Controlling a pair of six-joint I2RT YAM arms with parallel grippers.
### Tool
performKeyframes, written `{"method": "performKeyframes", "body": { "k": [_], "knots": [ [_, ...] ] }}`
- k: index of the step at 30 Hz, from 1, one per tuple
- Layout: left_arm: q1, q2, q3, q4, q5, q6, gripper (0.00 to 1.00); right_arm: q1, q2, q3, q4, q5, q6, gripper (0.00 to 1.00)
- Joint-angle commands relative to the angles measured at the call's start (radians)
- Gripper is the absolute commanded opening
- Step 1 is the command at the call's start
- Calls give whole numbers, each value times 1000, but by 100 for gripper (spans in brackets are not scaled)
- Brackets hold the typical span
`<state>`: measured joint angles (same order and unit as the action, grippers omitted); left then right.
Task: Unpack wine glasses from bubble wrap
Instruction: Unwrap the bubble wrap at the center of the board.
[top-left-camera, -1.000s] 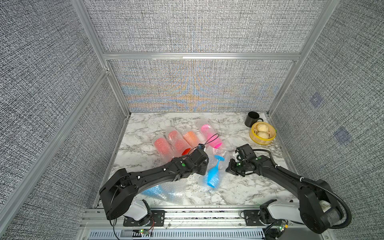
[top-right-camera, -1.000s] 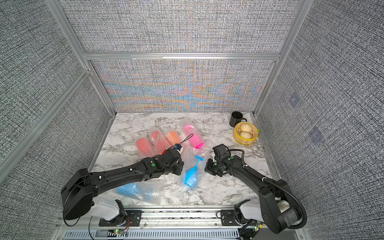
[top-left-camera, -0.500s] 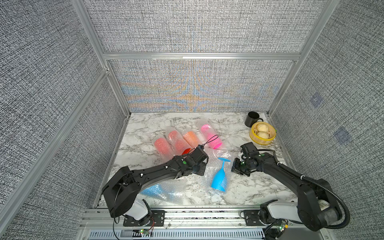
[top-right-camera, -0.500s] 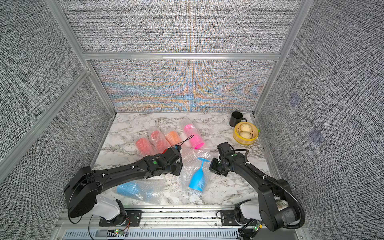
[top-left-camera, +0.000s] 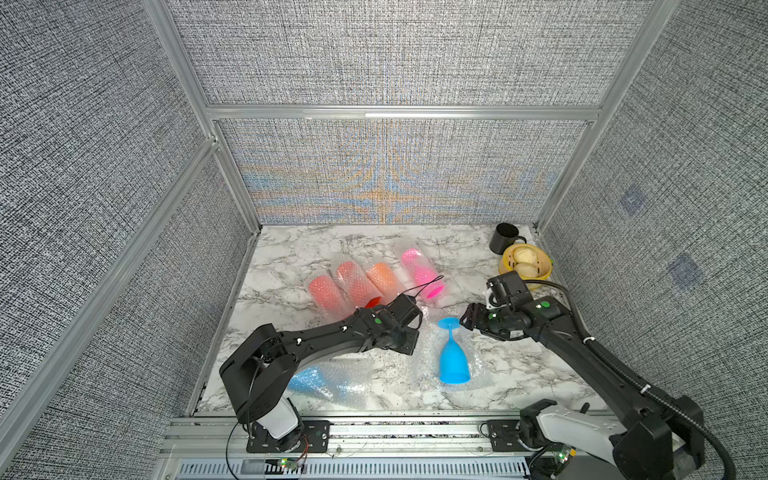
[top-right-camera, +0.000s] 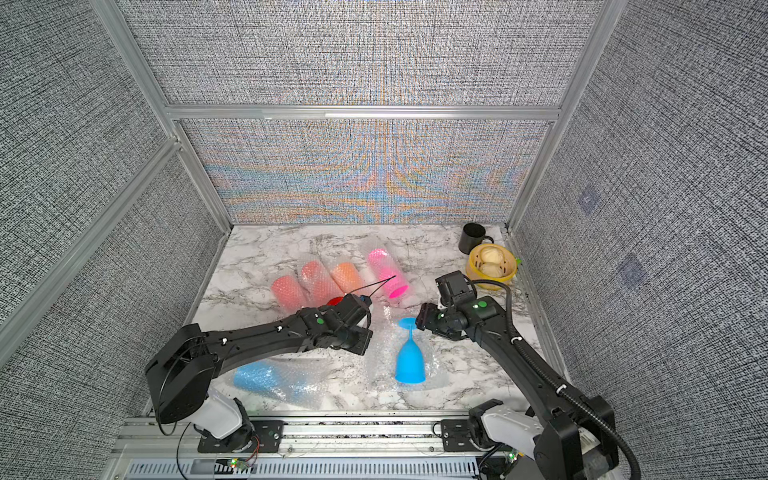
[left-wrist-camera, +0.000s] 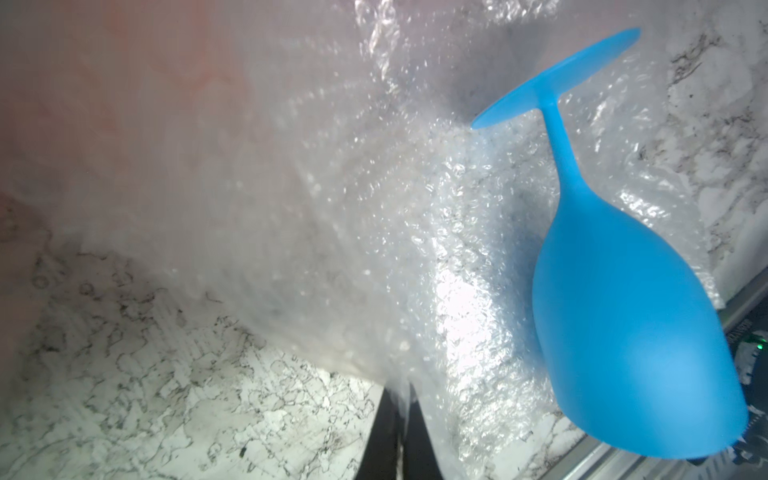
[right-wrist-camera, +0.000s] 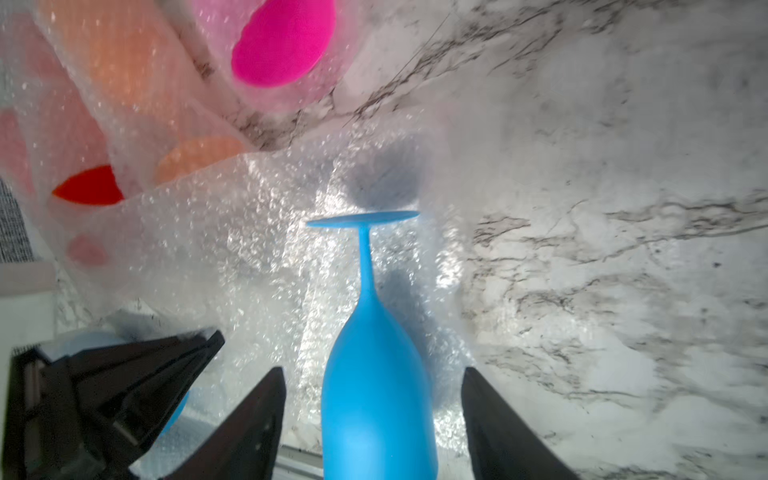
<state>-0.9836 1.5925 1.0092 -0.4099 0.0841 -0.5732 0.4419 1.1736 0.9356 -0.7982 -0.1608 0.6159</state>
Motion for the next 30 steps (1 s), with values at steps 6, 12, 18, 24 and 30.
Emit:
{"method": "performKeyframes", "body": {
  "k": [6, 12, 18, 24, 30],
  "knots": [
    [1, 8, -4, -65, 18, -3, 5, 141, 93, -4, -93, 131, -11, 80],
    [2, -8, 0, -153, -69, -10, 45, 183, 176, 2, -66, 132, -16, 81],
    [1, -115, 3, -234, -167, 50, 61, 215, 187, 1, -70, 153, 2, 84],
    [-3, -240, -13, -157, -182, 115, 63, 151, 154, -76, 69, 14, 21, 85],
    [-3, -177, 38, -217, -194, 96, 62, 159, 231, -39, 97, -26, 4, 79]
  ]
}}
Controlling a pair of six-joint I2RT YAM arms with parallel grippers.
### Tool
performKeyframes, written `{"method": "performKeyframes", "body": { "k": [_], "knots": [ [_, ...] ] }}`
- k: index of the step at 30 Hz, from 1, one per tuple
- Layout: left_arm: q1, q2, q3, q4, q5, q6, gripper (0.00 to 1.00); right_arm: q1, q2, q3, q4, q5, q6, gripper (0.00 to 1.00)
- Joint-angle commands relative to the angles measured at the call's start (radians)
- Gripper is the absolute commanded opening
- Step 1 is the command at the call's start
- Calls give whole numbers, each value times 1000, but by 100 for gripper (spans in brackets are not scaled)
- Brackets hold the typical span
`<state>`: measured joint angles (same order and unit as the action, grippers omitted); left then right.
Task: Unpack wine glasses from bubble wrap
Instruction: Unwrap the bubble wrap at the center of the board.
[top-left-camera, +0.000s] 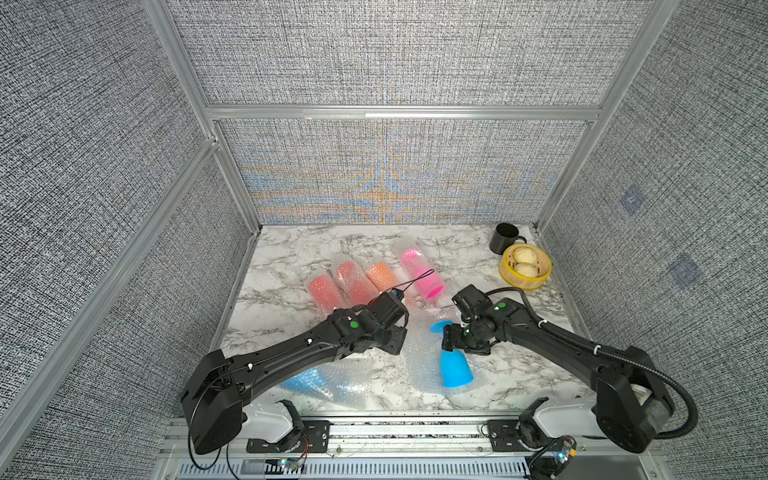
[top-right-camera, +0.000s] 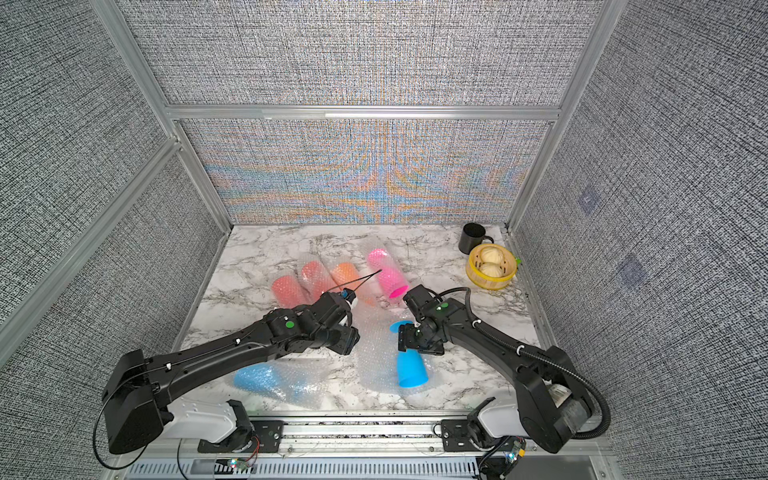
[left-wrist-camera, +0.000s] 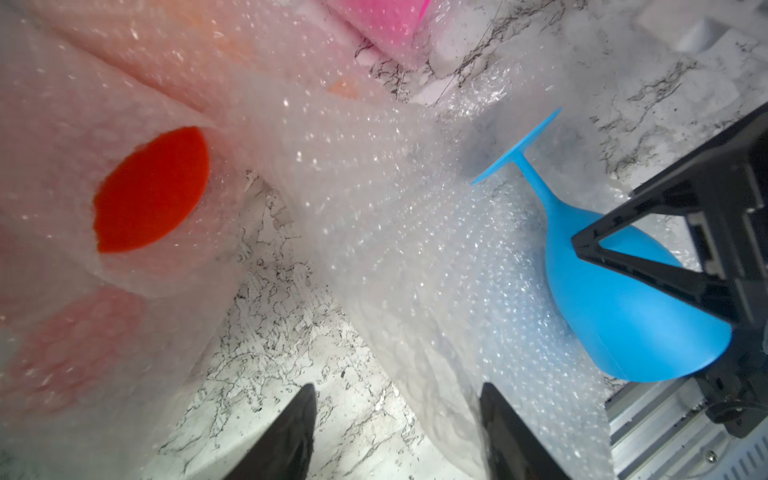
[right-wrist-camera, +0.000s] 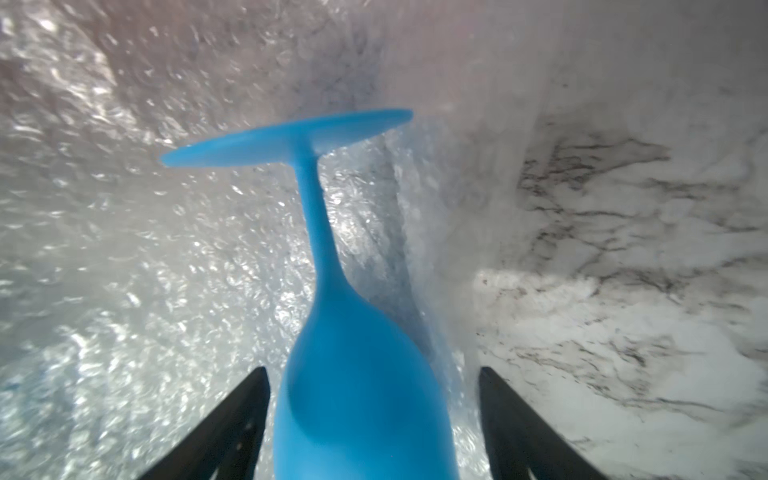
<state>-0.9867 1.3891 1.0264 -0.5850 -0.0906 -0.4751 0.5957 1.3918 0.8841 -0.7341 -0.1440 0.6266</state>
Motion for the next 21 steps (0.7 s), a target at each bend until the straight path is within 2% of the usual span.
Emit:
{"method": "performKeyframes", "body": {
  "k": [1, 4, 7, 10, 15, 17, 21],
  "knots": [
    [0, 48, 19, -54, 1, -2, 62, 9, 16, 18, 28, -42, -8, 79],
    [0, 83, -16, -49, 47, -18, 59, 28, 6, 34, -8, -9, -17, 77],
    [0, 75, -47, -38, 27, -44, 59, 53, 7, 49, -46, 10, -31, 76],
    [0, 69, -47, -45, 8, -41, 61, 73, 1, 85, -131, 115, -32, 80],
    [0, 103, -49, -37, 19, -45, 57, 69, -82, 176, -263, 267, -51, 86],
    [0, 111, -54, -29, 13, -46, 56, 72, -101, 199, -281, 247, -68, 87],
    [0, 112, -52, -27, 0, -46, 55, 129, -75, 188, -224, 89, -85, 86]
  ]
}}
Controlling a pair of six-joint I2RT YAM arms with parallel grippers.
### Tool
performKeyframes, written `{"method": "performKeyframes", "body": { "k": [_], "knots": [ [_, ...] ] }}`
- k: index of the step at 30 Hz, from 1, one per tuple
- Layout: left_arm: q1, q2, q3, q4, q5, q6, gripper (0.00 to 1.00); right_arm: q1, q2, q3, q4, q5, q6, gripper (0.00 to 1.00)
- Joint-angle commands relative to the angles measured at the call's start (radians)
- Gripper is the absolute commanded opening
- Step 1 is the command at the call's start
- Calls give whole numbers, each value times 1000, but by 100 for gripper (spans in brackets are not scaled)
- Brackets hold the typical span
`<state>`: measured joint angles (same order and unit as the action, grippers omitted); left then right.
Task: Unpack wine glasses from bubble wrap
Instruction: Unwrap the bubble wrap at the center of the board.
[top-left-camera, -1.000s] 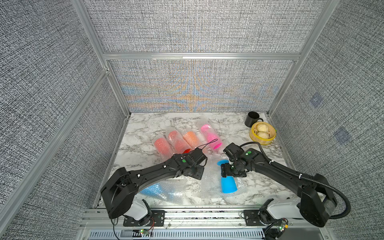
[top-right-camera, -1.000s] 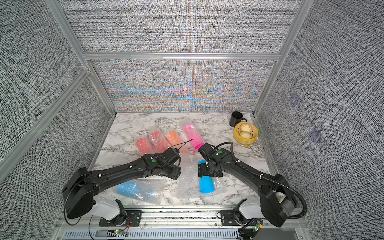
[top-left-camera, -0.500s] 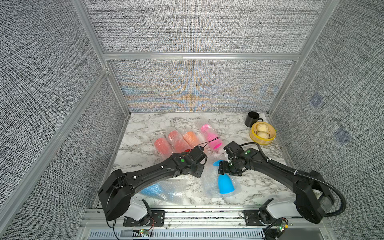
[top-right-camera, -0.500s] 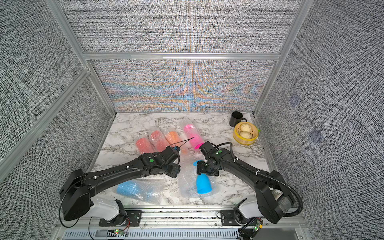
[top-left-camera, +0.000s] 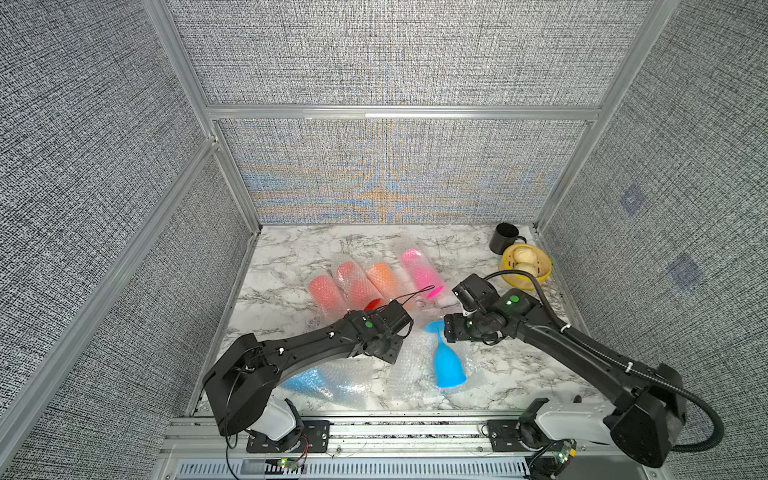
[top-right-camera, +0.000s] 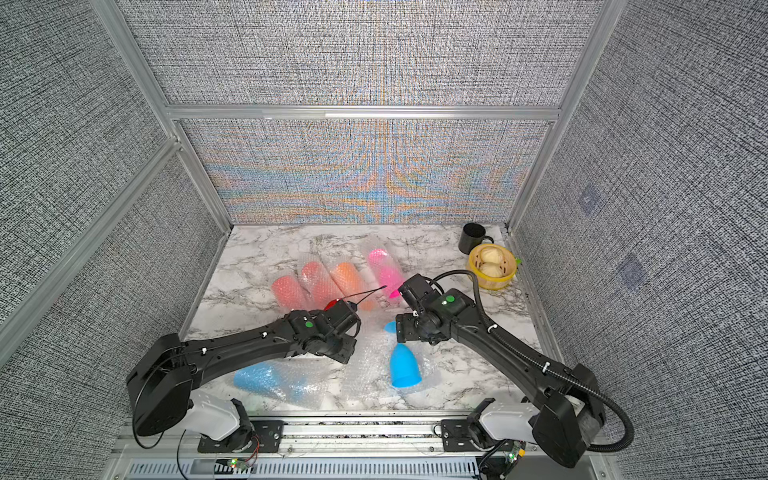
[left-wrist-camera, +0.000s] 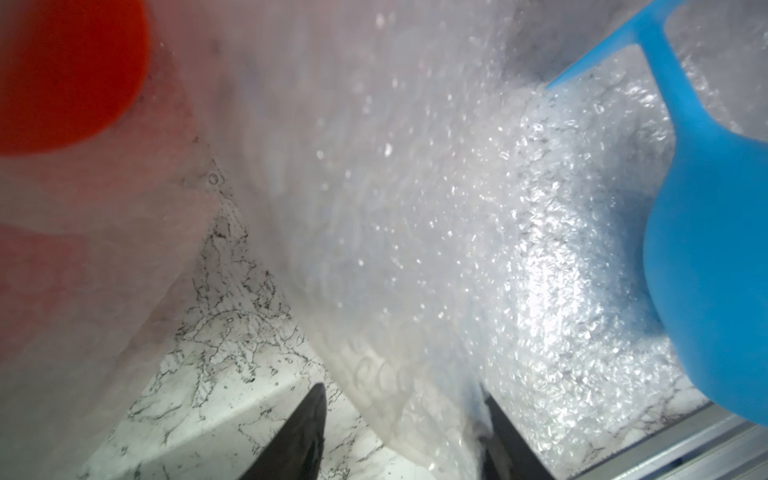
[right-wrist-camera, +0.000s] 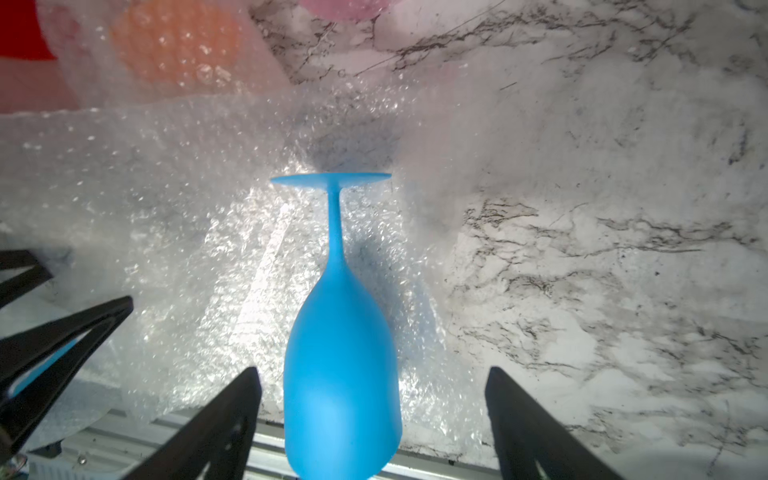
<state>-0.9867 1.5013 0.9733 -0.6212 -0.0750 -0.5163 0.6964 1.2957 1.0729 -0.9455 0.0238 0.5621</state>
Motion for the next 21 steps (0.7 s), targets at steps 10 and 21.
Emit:
{"method": "performKeyframes", "body": {
  "k": [10, 21],
  "knots": [
    [0, -21, -11, 6, -34, -28, 56, 101, 277, -57, 130, -74, 32, 83],
    [9, -55, 14, -75, -132, -51, 64, 104, 411, -143, 188, -25, 52, 77]
  ]
}}
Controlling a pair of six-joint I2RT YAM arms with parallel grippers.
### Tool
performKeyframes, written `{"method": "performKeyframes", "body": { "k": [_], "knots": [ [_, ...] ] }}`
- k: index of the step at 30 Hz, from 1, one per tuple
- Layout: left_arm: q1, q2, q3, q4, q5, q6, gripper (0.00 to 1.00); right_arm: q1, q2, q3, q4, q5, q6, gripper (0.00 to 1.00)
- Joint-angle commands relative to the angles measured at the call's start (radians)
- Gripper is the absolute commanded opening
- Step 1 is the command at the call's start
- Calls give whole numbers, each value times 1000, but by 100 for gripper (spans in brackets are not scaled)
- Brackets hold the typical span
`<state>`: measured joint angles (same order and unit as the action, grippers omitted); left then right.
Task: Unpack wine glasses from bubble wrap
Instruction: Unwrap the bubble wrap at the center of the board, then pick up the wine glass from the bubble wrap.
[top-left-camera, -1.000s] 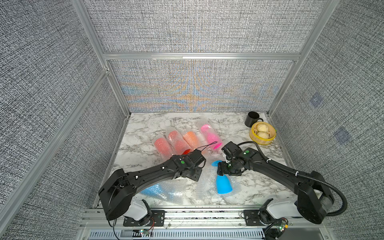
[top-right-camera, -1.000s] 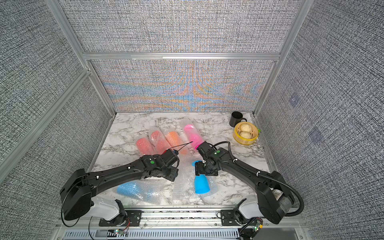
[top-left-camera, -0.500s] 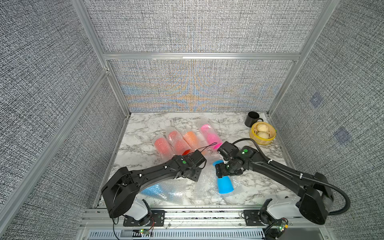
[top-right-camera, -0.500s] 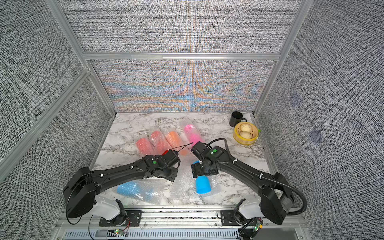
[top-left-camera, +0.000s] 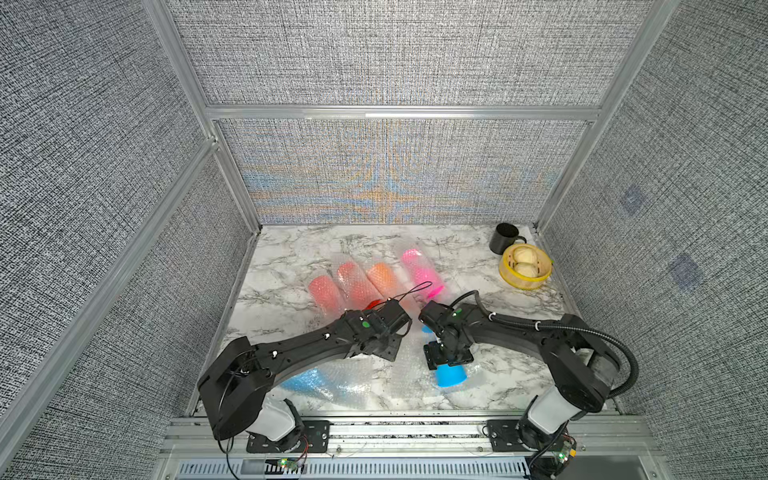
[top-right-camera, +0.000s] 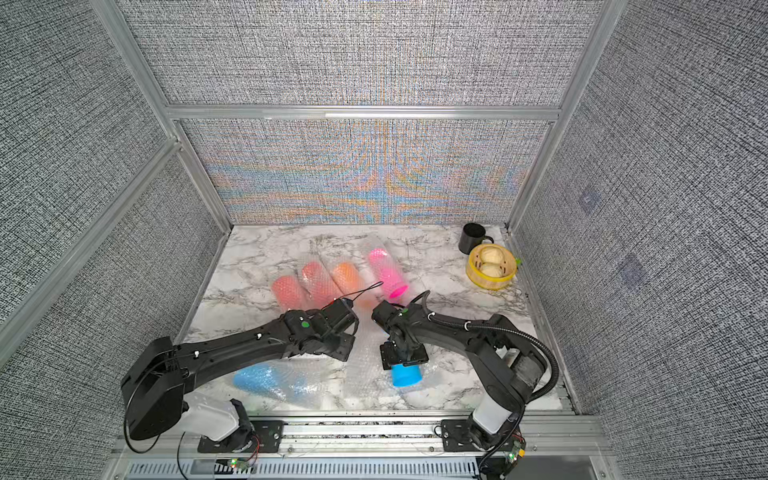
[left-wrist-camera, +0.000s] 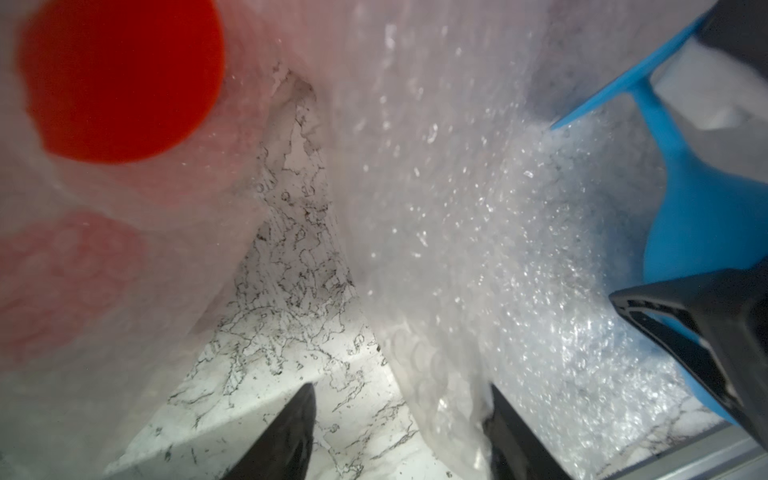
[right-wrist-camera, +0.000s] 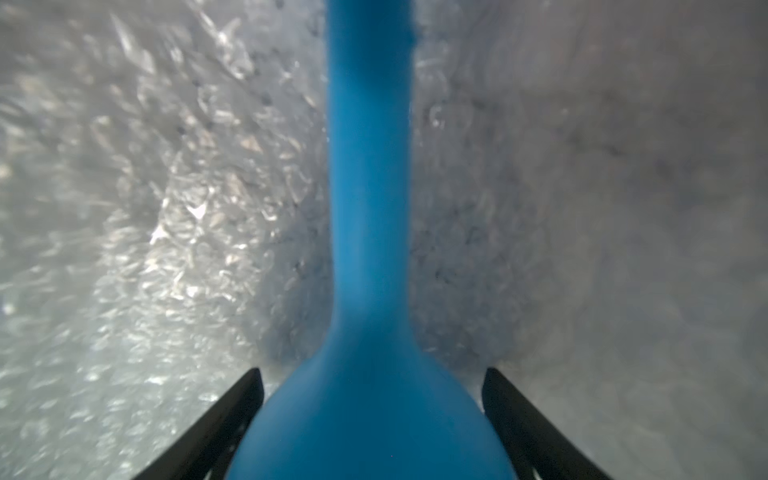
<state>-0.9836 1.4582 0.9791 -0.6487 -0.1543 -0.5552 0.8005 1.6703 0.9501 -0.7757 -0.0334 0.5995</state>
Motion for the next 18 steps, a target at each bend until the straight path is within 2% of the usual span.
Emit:
{"method": "performKeyframes", "body": {
  "k": [1, 6, 12, 15, 18],
  "knots": [
    [9, -17, 10, -60, -64, -16, 64, 1, 43, -27, 18, 36, 15, 76],
    [31, -72, -12, -80, -106, -43, 66, 1, 70, -50, 34, 41, 23, 72],
    [55, -149, -23, -102, -105, -39, 67, 1, 89, -60, 55, 31, 29, 69],
    [65, -179, -4, -136, -116, -21, 67, 1, 59, -56, 60, 13, 29, 63],
    [66, -205, 36, -178, -128, 1, 67, 0, -12, -39, 58, -25, 21, 51]
  ]
}}
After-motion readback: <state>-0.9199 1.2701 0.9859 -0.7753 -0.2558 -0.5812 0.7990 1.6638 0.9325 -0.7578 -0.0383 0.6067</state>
